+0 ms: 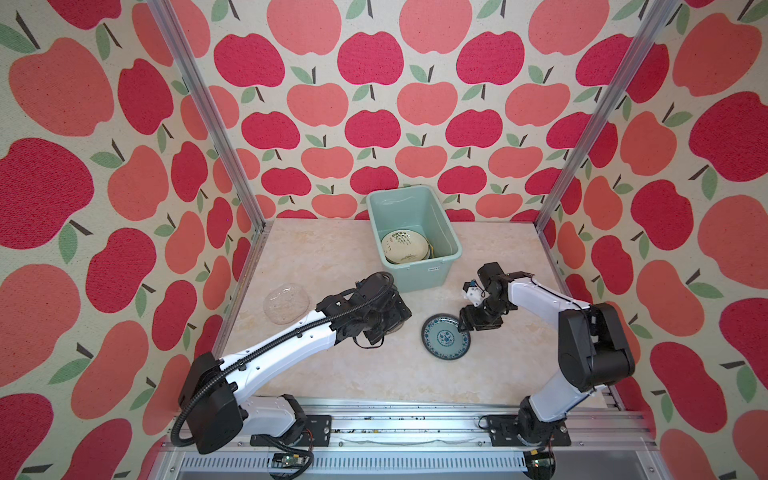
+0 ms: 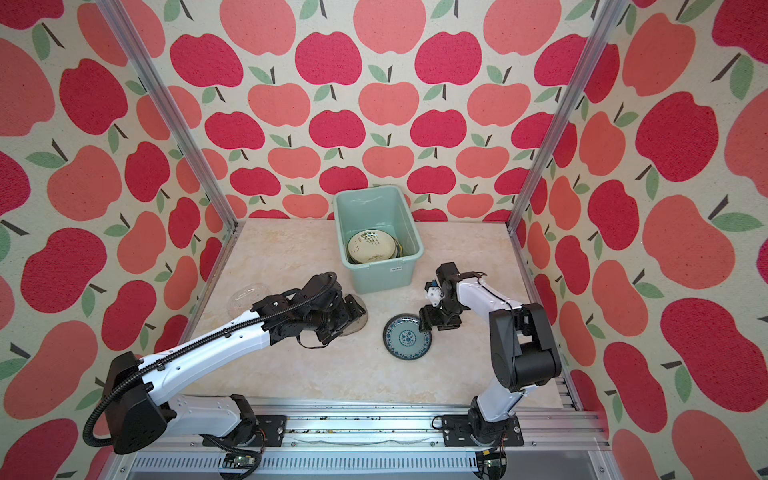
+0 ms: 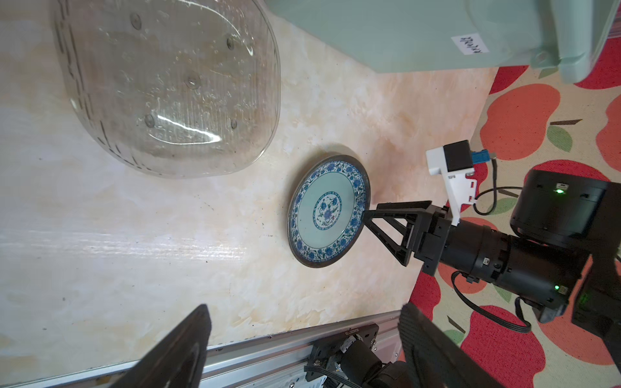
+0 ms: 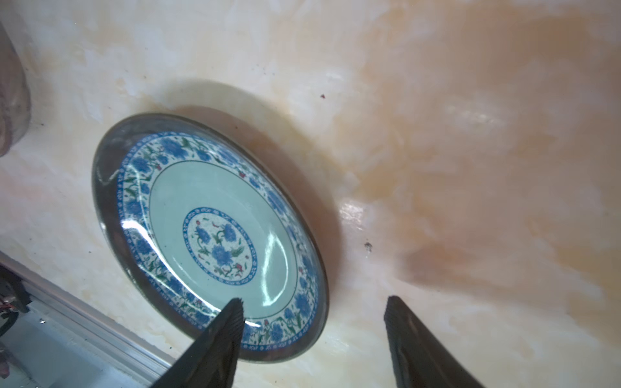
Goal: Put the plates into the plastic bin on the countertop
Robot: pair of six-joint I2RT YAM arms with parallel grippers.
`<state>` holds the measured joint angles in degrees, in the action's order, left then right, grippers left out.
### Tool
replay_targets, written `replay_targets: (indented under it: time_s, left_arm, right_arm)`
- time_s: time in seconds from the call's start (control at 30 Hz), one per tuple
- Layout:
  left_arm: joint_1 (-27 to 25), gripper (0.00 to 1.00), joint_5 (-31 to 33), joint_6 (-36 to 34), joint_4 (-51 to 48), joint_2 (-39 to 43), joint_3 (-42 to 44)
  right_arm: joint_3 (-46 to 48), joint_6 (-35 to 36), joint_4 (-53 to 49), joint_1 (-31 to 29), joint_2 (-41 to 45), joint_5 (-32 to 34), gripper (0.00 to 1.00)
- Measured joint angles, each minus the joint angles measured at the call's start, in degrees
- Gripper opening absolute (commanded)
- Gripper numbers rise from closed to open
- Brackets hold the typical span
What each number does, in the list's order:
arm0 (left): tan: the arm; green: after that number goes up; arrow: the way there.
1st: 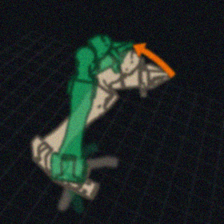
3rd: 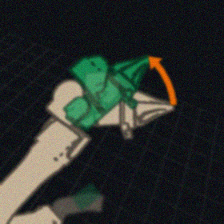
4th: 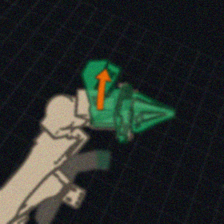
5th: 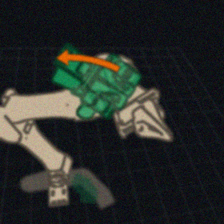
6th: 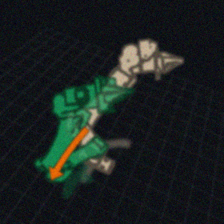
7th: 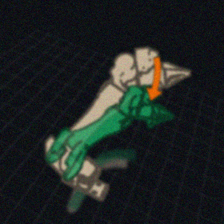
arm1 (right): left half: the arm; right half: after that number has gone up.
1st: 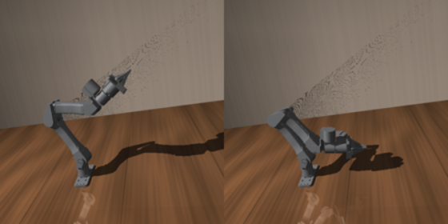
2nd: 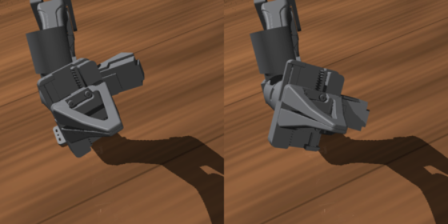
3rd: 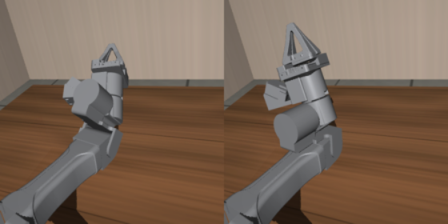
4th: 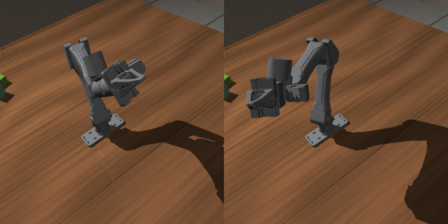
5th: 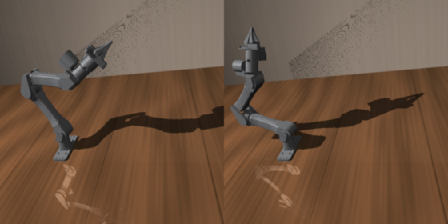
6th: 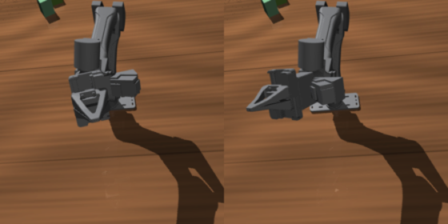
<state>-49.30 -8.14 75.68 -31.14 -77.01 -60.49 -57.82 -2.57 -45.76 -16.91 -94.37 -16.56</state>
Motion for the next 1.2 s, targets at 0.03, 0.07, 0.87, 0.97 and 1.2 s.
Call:
replay_targets:
  time_s: [0.03,0.07,0.87,0.97,1.2]
  left_arm:
    - [-0.2,0.89,-0.8,0.7,1.4,-0.9,0.7]
    - [-0.5,0.89,-1.4,1.6,2.9,-1.8,1.3]
    - [-3.3,0.76,-7.8,12.9,32.0,-21.4,8.9]
    - [-3.0,0.71,-8.9,13.6,34.5,-23.5,8.9]
    - [-2.5,0.54,-9.4,13.6,35.4,-24.4,8.6]
  right_arm:
    - [0.3,0.0,-0.1,0.3,0.0,-1.3,0.69]
    - [0.7,0.0,-0.1,0.5,0.0,-2.6,0.69]
    - [1.9,-1.6,-0.3,1.6,-5.2,-14.6,0.66]
    - [0.7,-2.0,-0.3,1.6,-6.3,-15.3,0.65]
    - [-0.6,-1.9,-0.1,1.6,-7.7,-15.8,0.58]
